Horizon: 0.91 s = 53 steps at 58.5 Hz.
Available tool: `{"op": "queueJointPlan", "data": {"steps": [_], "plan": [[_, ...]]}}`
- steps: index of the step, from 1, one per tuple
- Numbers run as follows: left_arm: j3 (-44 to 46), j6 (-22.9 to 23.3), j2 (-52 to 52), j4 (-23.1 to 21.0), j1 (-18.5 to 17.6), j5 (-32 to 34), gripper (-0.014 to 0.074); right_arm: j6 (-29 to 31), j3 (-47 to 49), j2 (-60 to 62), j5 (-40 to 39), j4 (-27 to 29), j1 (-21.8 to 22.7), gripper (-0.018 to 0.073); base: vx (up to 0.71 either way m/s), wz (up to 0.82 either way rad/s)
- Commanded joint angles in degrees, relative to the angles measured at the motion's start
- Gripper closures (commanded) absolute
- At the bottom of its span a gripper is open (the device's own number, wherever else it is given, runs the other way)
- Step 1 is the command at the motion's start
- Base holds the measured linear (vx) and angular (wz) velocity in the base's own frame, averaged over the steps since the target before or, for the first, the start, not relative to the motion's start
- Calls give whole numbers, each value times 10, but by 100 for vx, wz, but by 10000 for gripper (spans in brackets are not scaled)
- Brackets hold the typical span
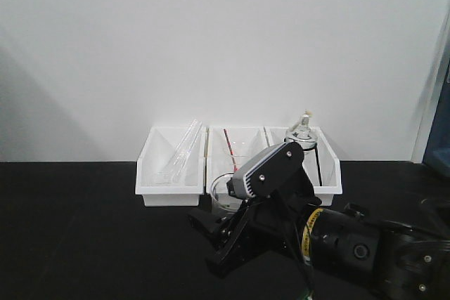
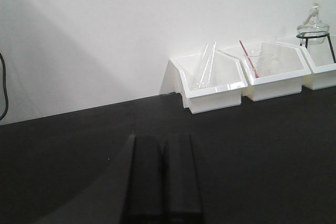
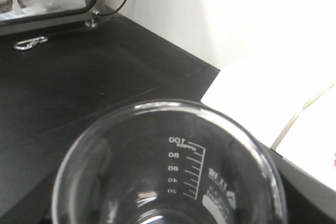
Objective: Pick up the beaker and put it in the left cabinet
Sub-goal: 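Close the right gripper on the beaker and lift it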
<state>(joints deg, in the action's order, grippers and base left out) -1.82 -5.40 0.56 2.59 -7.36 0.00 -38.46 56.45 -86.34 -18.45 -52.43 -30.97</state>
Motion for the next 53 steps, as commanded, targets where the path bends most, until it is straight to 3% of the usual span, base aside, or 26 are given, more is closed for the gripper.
{"op": "queueJointPlan", "data": {"steps": [1, 53], "plan": [[-9, 2, 11, -2, 0, 43, 595, -7, 21, 34, -18, 10, 0, 566, 0, 0], [-9, 2, 11, -2, 0, 43, 595, -7, 21, 36, -21, 10, 0, 565, 0, 0]]}}
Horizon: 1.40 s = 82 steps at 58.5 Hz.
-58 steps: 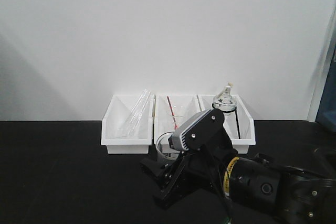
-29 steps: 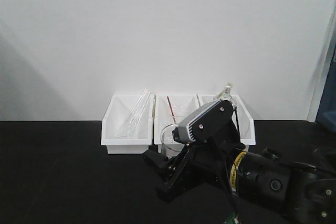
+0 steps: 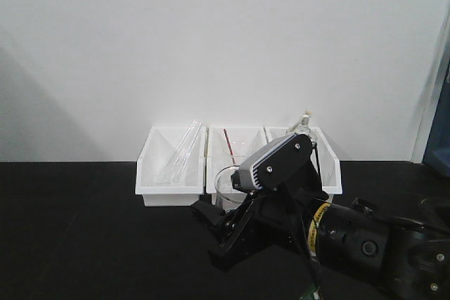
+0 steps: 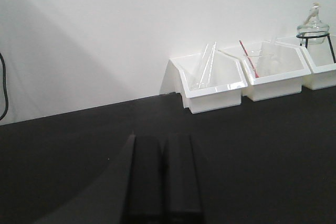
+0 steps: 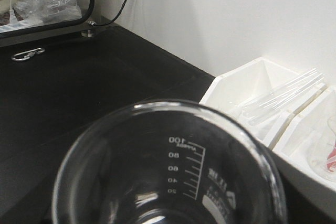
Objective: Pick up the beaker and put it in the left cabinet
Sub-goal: 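Close the right gripper on the beaker and lift it, then hold the beaker in the right gripper while the base turns away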
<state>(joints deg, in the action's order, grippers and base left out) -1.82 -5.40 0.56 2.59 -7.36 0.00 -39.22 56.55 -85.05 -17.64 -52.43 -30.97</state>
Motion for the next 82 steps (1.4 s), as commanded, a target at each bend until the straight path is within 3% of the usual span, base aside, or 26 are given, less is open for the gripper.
{"op": "queueJointPlan", "data": {"steps": [1, 58, 82], "plan": [[-9, 2, 11, -2, 0, 43, 595, 1, 20, 23, -29, 10, 0, 565, 0, 0], [-9, 2, 11, -2, 0, 43, 595, 1, 20, 22, -21, 10, 0, 565, -12, 3], [-9, 2, 11, -2, 0, 43, 595, 1, 20, 22, -21, 10, 0, 565, -22, 27]]}}
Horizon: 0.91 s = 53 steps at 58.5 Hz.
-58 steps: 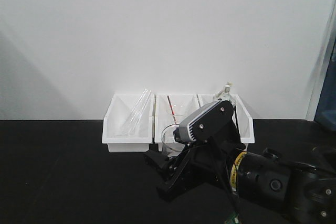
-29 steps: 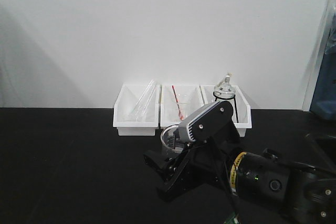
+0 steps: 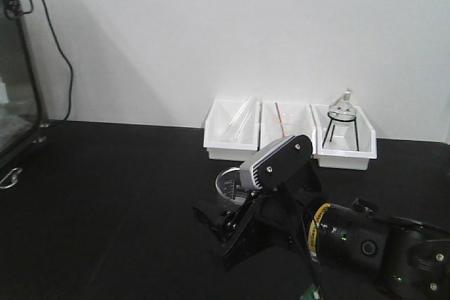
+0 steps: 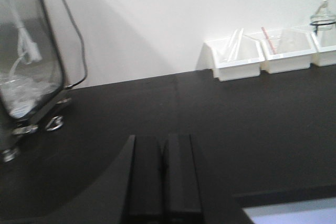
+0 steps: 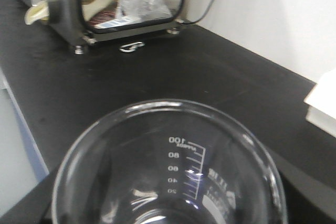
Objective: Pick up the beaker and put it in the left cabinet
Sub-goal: 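Hold the beaker in the right gripper while the base turns away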
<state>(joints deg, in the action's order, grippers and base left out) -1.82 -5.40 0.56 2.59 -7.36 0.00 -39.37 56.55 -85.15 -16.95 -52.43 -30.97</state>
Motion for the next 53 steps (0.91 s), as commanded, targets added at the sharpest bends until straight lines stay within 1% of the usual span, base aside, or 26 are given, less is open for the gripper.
{"op": "queueJointPlan", "data": {"steps": [1, 18, 53], "plan": [[-9, 2, 11, -2, 0, 43, 595, 2, 20, 23, -28, 10, 0, 565, -20, 38], [-9, 2, 11, -2, 0, 43, 595, 2, 20, 23, -29, 10, 0, 565, -17, 53], [-9, 2, 11, -2, 0, 43, 595, 2, 20, 23, -29, 10, 0, 565, -11, 72]]}}
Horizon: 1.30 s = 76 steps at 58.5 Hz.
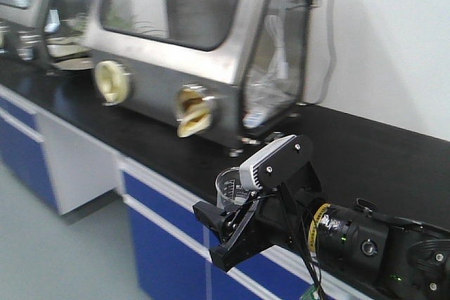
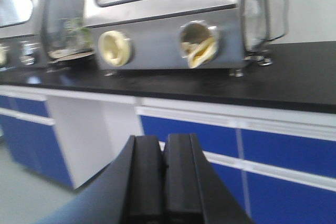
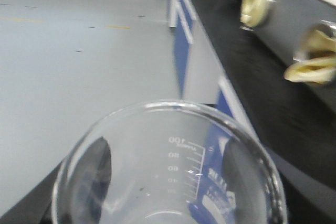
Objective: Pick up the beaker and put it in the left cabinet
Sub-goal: 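Hold the beaker in the right gripper while the base turns away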
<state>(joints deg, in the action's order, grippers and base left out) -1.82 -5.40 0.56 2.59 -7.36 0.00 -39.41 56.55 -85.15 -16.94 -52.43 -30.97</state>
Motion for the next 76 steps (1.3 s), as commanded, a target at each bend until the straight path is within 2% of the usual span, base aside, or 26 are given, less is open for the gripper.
{"op": "queueJointPlan", "data": {"steps": [1, 39, 76], "plan": [[-9, 2, 11, -2, 0, 43, 595, 3, 20, 23, -29, 10, 0, 565, -6, 73], [-9, 2, 11, -2, 0, 43, 595, 3, 20, 23, -30, 10, 0, 565, 3, 81], [-9, 2, 11, -2, 0, 43, 595, 3, 20, 23, -29, 10, 0, 565, 22, 54]]}}
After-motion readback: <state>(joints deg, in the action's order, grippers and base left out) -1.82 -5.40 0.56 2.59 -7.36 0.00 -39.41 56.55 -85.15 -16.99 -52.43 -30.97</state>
